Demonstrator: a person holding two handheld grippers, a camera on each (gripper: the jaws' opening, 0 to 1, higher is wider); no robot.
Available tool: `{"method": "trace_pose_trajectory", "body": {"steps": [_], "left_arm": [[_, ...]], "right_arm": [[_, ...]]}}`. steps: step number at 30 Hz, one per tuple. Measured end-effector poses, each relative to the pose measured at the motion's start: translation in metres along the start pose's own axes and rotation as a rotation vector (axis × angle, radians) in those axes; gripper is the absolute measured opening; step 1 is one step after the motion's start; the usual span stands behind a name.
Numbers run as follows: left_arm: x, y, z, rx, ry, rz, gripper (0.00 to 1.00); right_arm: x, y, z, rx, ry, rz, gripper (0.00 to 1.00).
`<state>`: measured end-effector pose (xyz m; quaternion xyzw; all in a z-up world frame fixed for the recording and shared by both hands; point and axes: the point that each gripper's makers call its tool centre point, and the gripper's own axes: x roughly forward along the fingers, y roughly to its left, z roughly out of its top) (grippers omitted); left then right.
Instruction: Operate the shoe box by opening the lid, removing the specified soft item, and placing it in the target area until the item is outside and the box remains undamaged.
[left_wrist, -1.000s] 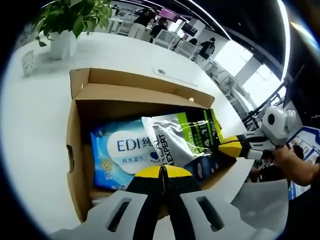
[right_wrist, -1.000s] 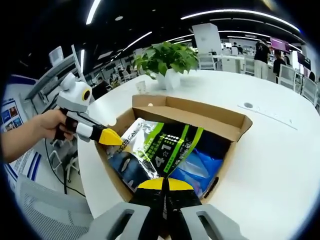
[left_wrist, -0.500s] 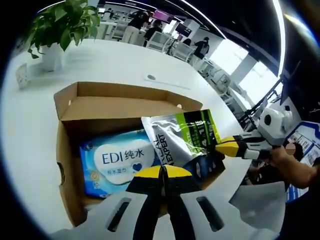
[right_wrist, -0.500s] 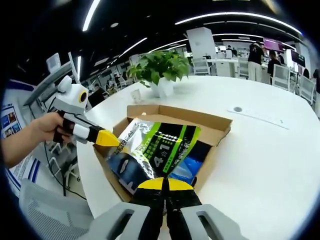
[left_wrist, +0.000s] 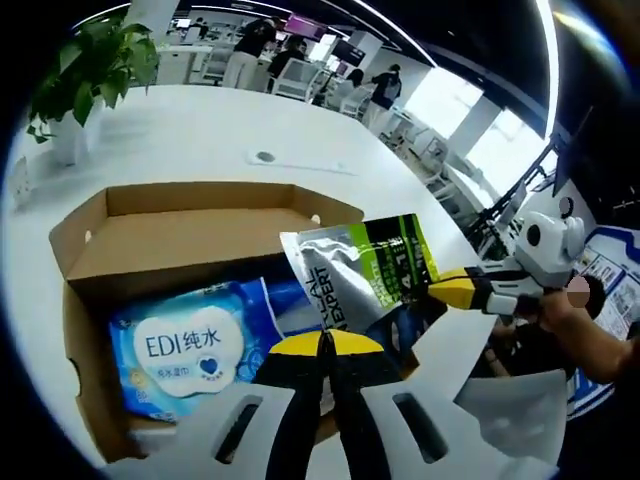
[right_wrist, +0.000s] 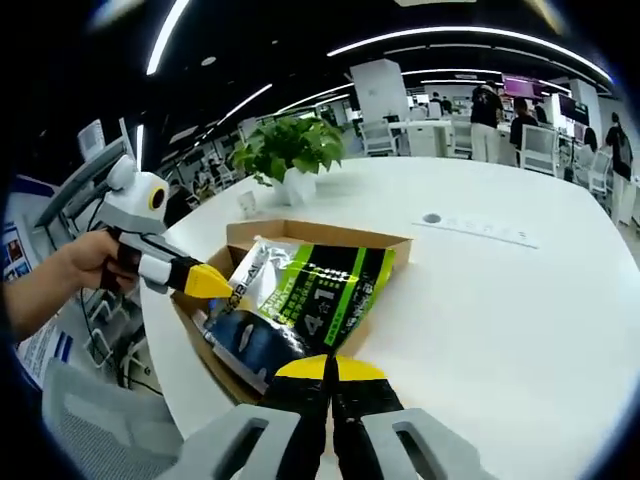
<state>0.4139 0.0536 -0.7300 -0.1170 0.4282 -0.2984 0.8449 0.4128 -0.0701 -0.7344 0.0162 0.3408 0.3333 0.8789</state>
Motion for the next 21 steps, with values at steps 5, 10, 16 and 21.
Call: {"method": "trace_pose_trajectory", "body": {"steps": [5,10,16,21], "left_arm": [[0.013,-0.016,0.003,0.021,0.011,-0.016,0.00],[0.025,-0.030,0.006,0.038,0.017,-0.026,0.00],[0.039,-0.045,0.010,0.050,0.024,-0.043,0.00],[0.051,-0.057,0.012,0.080,0.038,-0.050,0.00]], "right_arm": [[-0.013,-0.017,-0.003,0.014,-0.003,-0.028,0.00],[-0.024,-0.032,-0.005,0.020,-0.002,-0.057,0.00],[-0.034,-0.051,-0.010,0.027,0.005,-0.093,0.00],[-0.040,-0.065,-0.013,0.033,0.010,-0.119,0.00]]}}
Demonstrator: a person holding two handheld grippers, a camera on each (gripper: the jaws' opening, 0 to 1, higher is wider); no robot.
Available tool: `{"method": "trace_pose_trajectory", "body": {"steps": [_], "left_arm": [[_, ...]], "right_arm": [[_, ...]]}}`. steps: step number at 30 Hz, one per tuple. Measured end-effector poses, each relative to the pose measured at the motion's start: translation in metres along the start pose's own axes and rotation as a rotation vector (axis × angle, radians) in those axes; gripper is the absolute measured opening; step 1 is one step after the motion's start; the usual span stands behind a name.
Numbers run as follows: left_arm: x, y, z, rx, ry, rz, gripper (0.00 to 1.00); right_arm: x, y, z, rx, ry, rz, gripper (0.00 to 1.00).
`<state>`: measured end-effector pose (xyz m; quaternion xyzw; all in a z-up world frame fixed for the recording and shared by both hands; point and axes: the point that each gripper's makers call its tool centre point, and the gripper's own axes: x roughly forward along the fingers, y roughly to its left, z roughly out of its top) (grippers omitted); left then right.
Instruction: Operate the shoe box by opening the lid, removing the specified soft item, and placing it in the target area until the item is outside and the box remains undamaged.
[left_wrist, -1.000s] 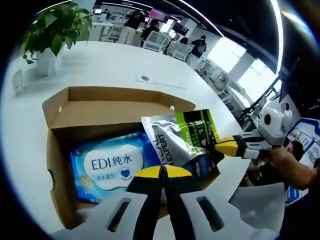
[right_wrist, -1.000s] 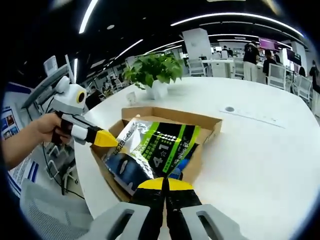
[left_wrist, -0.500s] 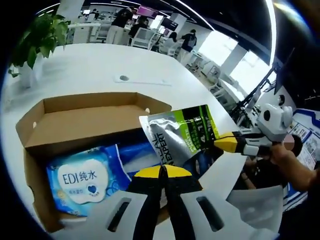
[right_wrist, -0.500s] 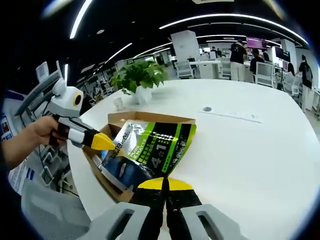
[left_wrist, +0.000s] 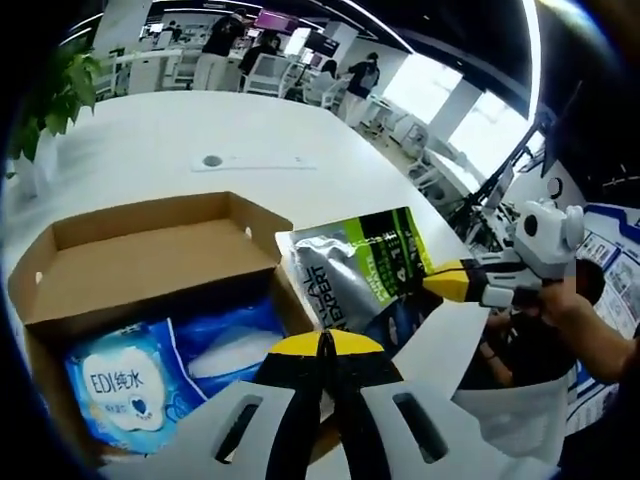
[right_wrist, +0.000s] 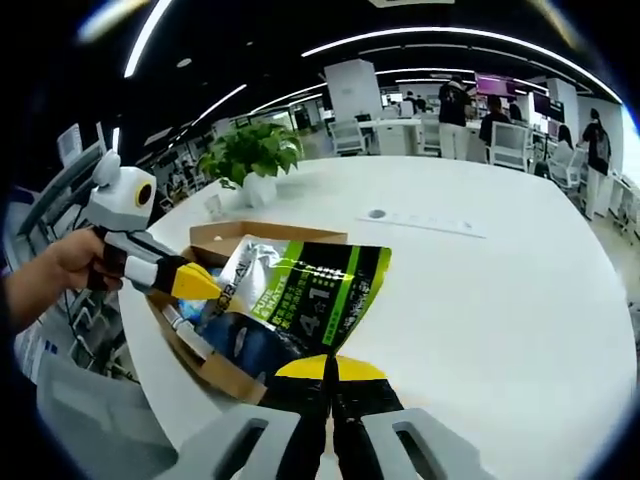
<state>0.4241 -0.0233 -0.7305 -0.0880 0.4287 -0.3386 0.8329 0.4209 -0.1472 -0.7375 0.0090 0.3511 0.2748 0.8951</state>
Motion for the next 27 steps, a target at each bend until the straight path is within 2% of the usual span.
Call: {"method": "trace_pose_trajectory", "body": {"steps": [9,18,27], "left_arm": [[0.023,-0.012,0.004,0.046,0.042,-0.008,0.00],[0.045,-0.011,0.012,0.116,0.080,0.014,0.00],[0.064,-0.003,0.002,0.163,0.147,0.037,0.00]], "right_arm": [[-0.001,-0.027,-0.006,0.018,0.018,-0.041,0.00],[0.004,-0.044,-0.014,0.018,0.046,-0.072,0.00],[0.013,-0.053,-0.023,0.010,0.078,-0.086,0.00]]}}
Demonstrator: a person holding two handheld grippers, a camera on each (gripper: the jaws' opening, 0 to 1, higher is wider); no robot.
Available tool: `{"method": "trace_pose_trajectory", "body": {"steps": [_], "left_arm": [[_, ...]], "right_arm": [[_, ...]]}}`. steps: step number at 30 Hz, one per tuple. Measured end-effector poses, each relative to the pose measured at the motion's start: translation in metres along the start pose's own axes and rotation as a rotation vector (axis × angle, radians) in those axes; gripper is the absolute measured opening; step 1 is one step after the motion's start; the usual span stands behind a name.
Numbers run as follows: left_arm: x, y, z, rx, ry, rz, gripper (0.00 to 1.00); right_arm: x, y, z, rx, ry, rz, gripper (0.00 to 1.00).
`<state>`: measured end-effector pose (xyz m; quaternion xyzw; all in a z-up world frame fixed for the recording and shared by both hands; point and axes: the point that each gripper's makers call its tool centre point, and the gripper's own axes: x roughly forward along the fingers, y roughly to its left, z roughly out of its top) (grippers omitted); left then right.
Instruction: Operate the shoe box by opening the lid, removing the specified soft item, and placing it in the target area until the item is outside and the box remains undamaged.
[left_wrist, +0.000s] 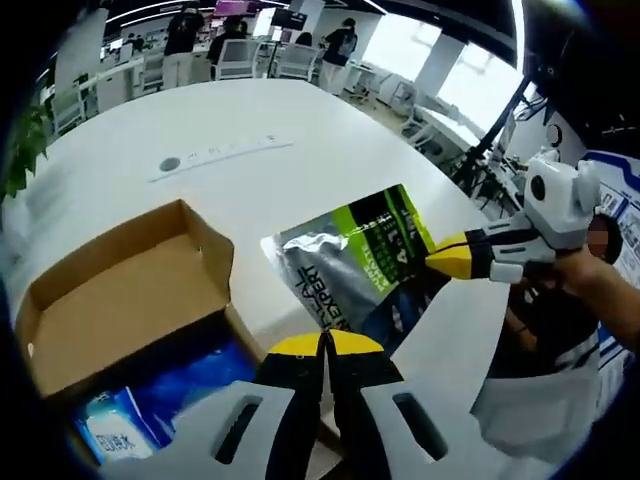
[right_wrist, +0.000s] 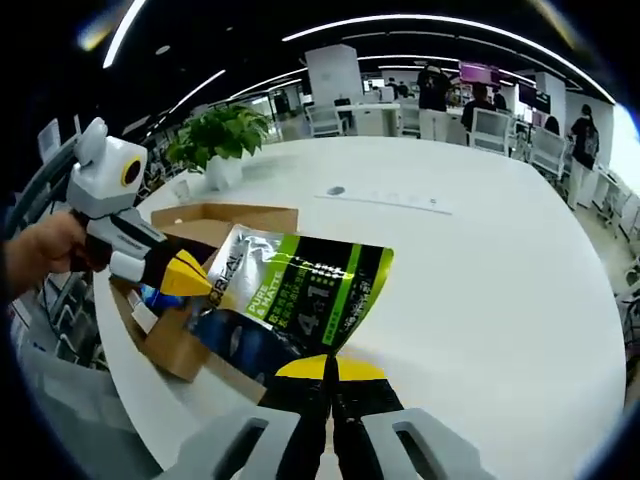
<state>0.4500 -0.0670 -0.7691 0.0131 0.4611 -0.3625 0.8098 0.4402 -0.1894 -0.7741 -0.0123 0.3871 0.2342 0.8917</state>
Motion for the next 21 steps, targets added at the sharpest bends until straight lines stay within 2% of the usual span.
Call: {"method": "trace_pose_trajectory", "body": {"steps": [3,4,9,12,18,21], "left_arm": [[0.006,0.004,-0.002,0.046,0.034,0.019,0.00],[0.007,0.005,-0.003,0.102,0.053,0.029,0.00],[0.013,0.007,-0.001,0.260,0.119,0.074,0.00],[0.019,0.008,-0.002,0.303,0.157,0.084,0.00],[0.030,0.012,-0.006,0.453,0.234,0.125,0.00],[0.036,0.011,-0.007,0.468,0.252,0.126,0.00]], "right_arm": [[0.007,-0.002,-0.002,-0.003,0.012,-0.003,0.00],[0.009,-0.003,-0.003,-0.008,0.017,-0.006,0.00],[0.018,-0.007,-0.007,-0.013,0.038,-0.014,0.00],[0.021,-0.008,-0.009,-0.014,0.045,-0.020,0.00],[0.027,-0.011,-0.012,-0.012,0.057,-0.029,0.00],[0.031,-0.015,-0.015,-0.014,0.064,-0.039,0.00]]}}
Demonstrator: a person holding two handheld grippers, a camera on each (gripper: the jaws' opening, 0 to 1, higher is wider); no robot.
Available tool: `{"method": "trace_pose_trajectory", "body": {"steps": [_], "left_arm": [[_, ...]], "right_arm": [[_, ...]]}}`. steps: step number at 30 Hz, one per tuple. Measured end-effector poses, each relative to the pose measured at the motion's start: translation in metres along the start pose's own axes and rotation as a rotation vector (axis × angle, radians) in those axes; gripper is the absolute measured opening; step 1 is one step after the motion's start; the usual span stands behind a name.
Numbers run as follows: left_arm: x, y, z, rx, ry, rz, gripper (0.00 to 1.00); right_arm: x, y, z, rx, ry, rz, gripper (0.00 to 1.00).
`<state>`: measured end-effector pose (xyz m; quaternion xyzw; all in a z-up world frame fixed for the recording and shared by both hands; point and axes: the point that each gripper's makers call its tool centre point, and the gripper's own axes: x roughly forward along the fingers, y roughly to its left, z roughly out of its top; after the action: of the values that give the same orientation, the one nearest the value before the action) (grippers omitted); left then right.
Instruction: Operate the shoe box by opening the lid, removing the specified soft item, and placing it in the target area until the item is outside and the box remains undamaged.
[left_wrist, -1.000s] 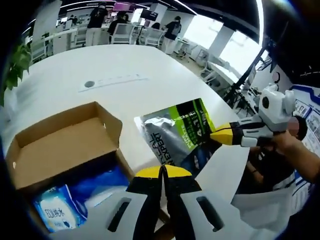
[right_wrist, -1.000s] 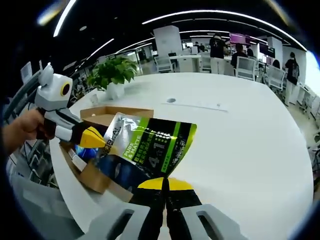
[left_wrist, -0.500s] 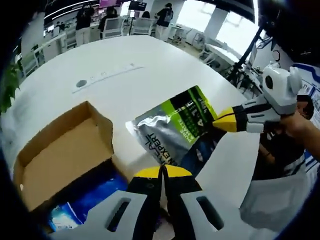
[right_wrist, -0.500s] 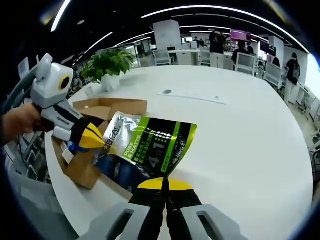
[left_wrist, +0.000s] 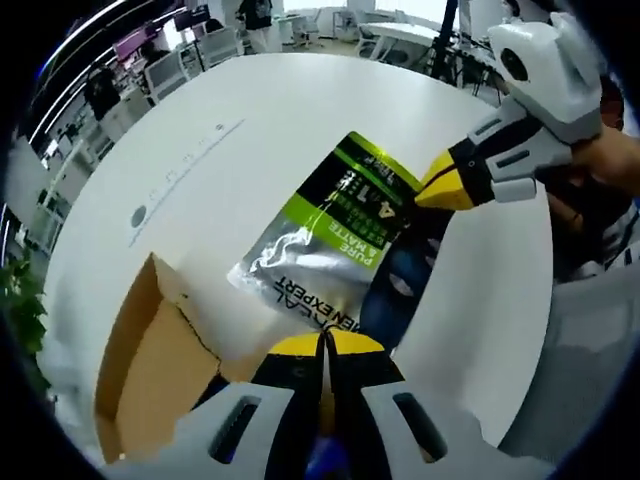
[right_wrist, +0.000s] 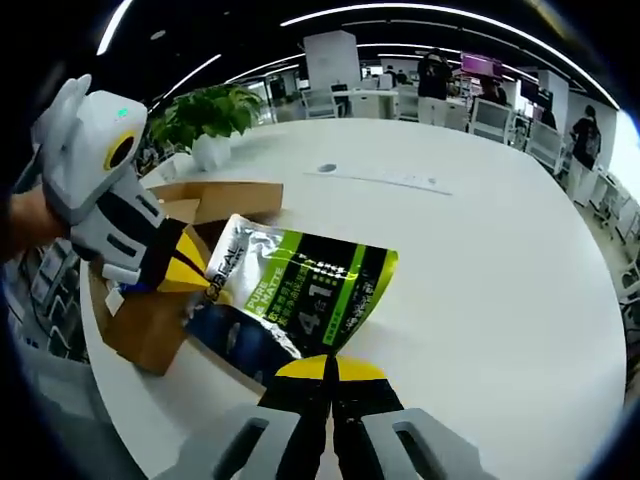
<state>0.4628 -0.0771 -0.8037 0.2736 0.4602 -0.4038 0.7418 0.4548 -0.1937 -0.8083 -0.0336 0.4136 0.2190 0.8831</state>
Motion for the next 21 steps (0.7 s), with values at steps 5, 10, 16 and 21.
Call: {"method": "trace_pose_trajectory", "body": {"steps": [5,10,16,21], "left_arm": [[0.008,0.001,-0.002,0.043,0.038,0.002,0.00],[0.016,0.003,-0.005,0.065,0.069,0.006,0.00],[0.021,0.003,-0.002,0.109,0.100,0.002,0.00],[0.029,0.000,-0.005,0.218,0.159,0.013,0.00]], "right_arm": [[0.004,-0.003,-0.002,0.001,0.002,-0.006,0.00],[0.011,-0.003,-0.006,-0.015,0.005,-0.018,0.00],[0.016,-0.007,-0.012,-0.020,0.016,-0.032,0.00],[0.017,-0.009,-0.013,-0.030,0.013,-0.043,0.00]]}}
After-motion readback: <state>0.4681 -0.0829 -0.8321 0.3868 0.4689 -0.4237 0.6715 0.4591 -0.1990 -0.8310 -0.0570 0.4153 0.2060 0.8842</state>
